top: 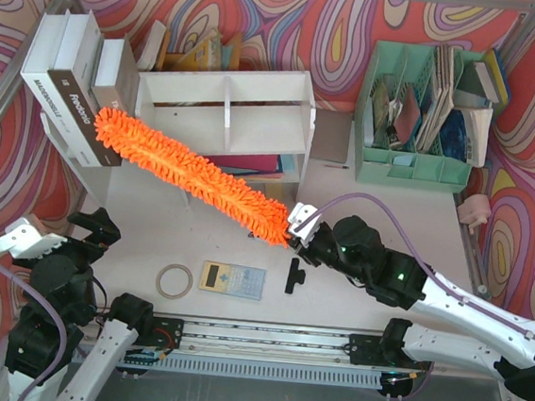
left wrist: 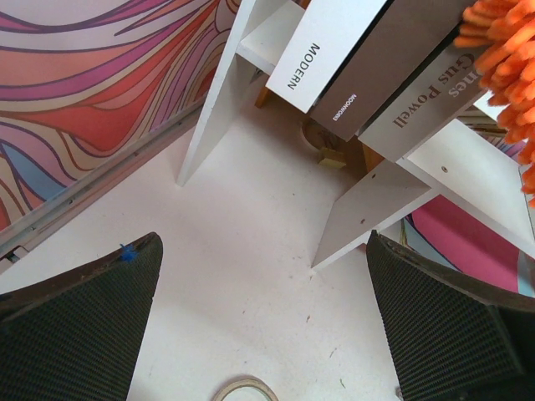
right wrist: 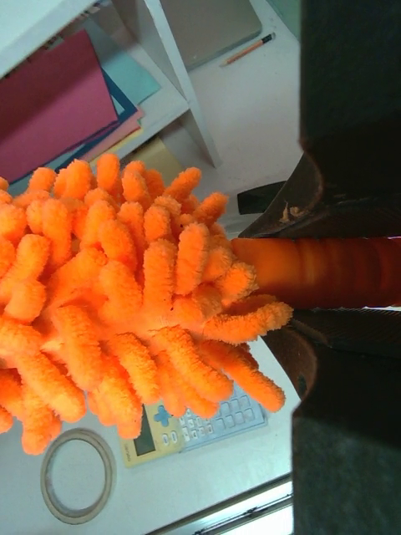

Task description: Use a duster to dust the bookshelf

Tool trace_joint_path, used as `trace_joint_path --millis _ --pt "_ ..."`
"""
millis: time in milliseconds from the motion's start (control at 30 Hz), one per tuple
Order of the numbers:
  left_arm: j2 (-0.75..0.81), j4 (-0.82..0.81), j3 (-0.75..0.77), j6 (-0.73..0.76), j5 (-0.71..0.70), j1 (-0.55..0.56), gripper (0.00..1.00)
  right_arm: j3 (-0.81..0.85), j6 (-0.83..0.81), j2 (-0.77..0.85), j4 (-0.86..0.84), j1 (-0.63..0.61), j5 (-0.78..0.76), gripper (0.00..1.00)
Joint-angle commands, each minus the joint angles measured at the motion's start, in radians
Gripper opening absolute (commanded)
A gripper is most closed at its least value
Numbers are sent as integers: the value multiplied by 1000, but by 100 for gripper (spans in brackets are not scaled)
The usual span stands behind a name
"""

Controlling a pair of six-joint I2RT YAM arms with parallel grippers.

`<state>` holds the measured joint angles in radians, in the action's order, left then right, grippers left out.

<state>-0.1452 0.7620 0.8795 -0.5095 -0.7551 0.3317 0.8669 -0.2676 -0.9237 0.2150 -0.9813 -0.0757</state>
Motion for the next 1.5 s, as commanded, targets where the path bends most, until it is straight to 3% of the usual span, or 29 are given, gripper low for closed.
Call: trace_joint_path --millis 0,833,1467 --pt "-9 8 -11 -1 7 4 98 -12 67 5 -22 4 -35 0" --pt "2 12 -12 -3 2 4 99 -1 149 31 93 5 -71 0" --pt "9 14 -11 -6 0 4 99 30 155 145 18 5 -87 0"
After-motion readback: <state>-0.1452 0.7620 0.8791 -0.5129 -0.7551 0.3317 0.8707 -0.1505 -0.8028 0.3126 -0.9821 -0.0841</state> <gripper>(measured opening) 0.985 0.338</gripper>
